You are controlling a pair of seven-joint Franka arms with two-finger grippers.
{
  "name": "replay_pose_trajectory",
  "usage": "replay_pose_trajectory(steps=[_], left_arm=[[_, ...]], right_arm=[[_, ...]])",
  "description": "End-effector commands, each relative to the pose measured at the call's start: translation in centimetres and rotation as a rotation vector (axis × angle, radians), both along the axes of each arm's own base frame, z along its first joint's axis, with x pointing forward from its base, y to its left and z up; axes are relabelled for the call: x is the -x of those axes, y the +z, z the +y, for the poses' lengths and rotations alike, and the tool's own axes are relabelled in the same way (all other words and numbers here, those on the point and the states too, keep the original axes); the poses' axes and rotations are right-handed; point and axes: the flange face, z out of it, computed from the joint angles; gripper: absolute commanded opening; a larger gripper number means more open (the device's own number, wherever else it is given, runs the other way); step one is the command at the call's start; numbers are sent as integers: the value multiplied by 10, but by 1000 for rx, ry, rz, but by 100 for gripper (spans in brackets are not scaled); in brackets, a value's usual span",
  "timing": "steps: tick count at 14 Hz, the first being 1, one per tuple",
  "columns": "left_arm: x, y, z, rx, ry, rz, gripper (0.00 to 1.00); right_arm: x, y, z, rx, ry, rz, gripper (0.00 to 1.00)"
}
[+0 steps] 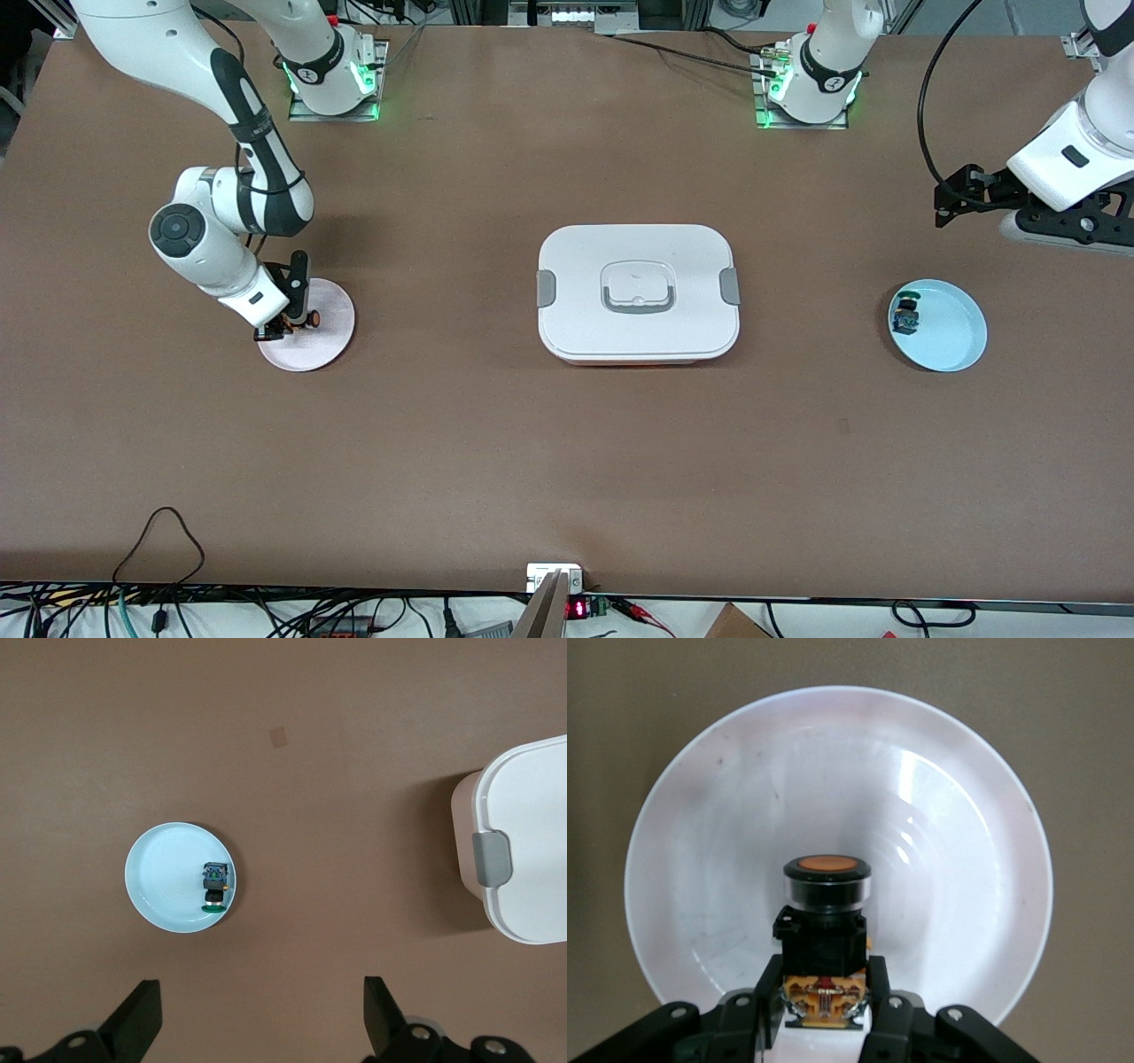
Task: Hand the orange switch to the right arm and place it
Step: 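Lower the switch onto the white plate and open the right gripper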
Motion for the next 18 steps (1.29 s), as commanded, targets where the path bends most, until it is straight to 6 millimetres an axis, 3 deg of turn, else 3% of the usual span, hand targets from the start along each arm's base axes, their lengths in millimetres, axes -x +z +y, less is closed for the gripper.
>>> replay_pose_trajectory(steps=[1,2,3,7,12,14,18], left_arm=[[-10,0,2,-16,-4,-16,100],[-10,1,0,0,8,-16,100],[-10,1,-1,23,31,-16,100],[-15,-8,4,29,54,-7,100],[-19,-10,4,29,53,-11,100],[-19,-11,4,28,53,-10,100],[-19,-11,4,28,55,-10,100]], right_arm=[[2,-9,13,0,6,-24,9],[2,-7,16,-3,-13,-24,77],[2,-4,18,-5,-22,-19,100],[-19,61,19,-32,-39,-50,100],[-71,185,11,-73,-137,-4,100],[-73,229,8,-92,-263,-15,100],[-60,275,4,-103,-686,41,100]])
